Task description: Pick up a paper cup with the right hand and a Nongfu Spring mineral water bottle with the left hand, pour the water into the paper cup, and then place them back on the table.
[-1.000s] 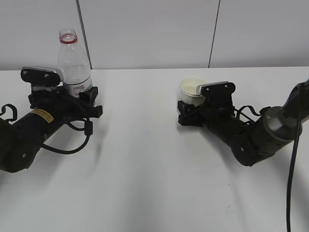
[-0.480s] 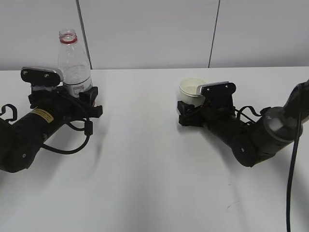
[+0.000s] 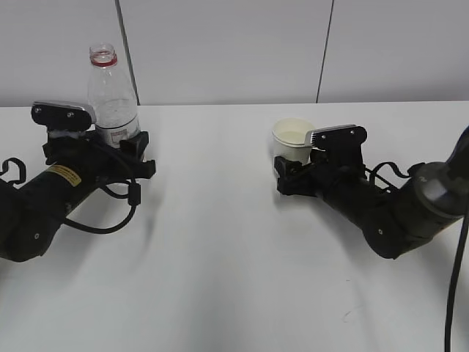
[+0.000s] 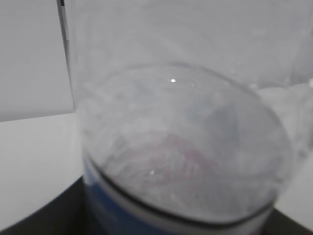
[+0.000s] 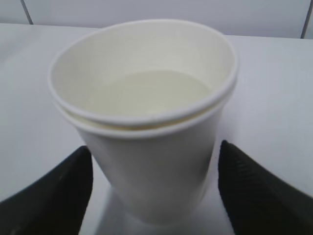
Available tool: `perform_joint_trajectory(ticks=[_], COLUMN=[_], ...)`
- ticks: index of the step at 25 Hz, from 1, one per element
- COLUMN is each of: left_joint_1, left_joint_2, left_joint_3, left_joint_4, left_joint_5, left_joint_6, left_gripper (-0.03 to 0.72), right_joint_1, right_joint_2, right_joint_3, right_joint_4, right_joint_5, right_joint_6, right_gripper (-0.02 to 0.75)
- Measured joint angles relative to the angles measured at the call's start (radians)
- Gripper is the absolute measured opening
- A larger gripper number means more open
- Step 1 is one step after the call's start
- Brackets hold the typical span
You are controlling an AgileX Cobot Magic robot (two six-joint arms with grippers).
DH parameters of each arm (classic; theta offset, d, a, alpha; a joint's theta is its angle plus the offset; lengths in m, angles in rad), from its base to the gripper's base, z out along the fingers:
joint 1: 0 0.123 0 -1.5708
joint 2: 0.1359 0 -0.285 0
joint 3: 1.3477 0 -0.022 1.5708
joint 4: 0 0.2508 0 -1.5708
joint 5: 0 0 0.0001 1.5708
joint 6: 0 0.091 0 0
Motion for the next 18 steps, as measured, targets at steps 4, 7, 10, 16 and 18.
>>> perform_joint_trajectory(ticks=[4, 7, 10, 16, 18], left_joint_1=[0.000, 0.000, 0.000, 0.000, 0.002], left_joint_2=[0.000, 0.000, 0.000, 0.000, 0.000], left_joint_3=[0.000, 0.000, 0.000, 0.000, 0.000], left_joint_4=[-0.006, -0.008, -0.013, -0.045, -0.053], left_joint_5=[0.000, 0.000, 0.000, 0.000, 0.000], left_joint_6=[0.000, 0.000, 0.000, 0.010, 0.016], left_gripper=[0.398, 0.398, 0.398, 0.398, 0.398], right_joint_1=[0.000, 0.000, 0.000, 0.000, 0.000], right_joint_2=[-0.024, -0.044, -0.067, -0.144, -0.181], right_joint_3=[0.037, 0.061, 0.092, 0.177, 0.211], right_joint_4=[0.000, 0.002, 0.002, 0.002, 0.002], right_joint_5=[0.000, 0.000, 0.000, 0.000, 0.000], right_joint_6=[0.000, 0.000, 0.000, 0.000, 0.000], right_gripper=[0.594, 0.594, 0.594, 0.594, 0.594])
